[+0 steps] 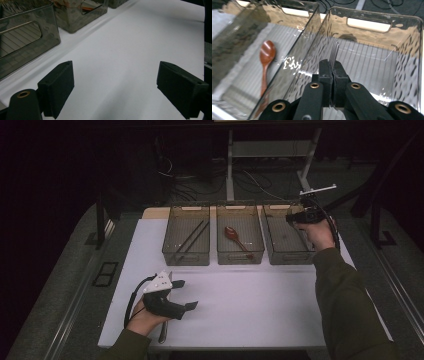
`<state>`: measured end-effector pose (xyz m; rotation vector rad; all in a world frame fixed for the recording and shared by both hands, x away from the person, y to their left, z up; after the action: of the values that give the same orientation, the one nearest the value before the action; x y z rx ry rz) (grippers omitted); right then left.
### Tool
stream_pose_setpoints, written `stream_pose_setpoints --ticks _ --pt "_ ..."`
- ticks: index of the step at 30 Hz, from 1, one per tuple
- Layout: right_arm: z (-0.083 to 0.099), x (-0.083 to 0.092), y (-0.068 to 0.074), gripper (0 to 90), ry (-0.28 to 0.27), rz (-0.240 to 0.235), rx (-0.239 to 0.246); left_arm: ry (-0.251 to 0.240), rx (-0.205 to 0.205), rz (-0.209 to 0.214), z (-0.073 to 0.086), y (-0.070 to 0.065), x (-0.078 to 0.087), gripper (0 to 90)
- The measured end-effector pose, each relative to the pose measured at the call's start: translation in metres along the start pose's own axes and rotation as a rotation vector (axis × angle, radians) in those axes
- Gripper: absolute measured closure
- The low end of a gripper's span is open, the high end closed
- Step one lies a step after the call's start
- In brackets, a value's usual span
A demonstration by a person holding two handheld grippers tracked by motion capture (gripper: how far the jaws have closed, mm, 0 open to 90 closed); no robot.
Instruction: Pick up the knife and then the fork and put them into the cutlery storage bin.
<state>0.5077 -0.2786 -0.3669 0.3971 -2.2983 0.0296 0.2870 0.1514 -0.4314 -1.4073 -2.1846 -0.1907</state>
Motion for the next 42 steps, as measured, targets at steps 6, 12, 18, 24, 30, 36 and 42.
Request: stream_pose_setpoints --ticks 6,12,18,24,30,36,42 --pt "0.005 -0.014 0.002 57.8 0.030 0.040 -0.014 -0.003 -0.005 -0.006 -0.001 0.000 0.003 13.4" --pt "0.009 -0.003 0.003 44.3 -0.009 0.021 0.017 0.020 0.006 -0.045 0.001 0.003 0.004 13.6" --pt "0.025 0.024 0.011 34.8 -0.066 -0.066 0.057 0.080 0.038 -0.131 0.011 0.011 0.014 16.0" --pt "0.052 0.058 0.032 29.4 -0.143 -0.117 0.153 0.145 0.094 -0.247 0.020 0.026 0.028 23.5" --pt "0.088 0.082 0.054 29.0 -0.163 -0.175 0.218 0.223 0.149 -0.301 0.030 0.031 0.029 33.0" --pt "0.129 0.095 0.073 29.0 -0.154 -0.234 0.270 0.280 0.191 -0.324 0.033 0.023 0.027 41.7" --pt "0.159 0.096 0.078 29.1 -0.130 -0.251 0.282 0.334 0.218 -0.321 0.040 0.014 0.028 52.1"
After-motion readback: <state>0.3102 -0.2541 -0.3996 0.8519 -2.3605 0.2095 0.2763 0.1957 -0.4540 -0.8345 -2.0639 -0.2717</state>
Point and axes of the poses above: each handheld gripper's, and its own axes: x roughly backward along the jaws, z roughly out of its underside, y roughly to its left, the point moved 3 cm from there along -x, roughly forward along the jaws, and after that the axes turned 6 degrees about z, right-handed, at the moved point
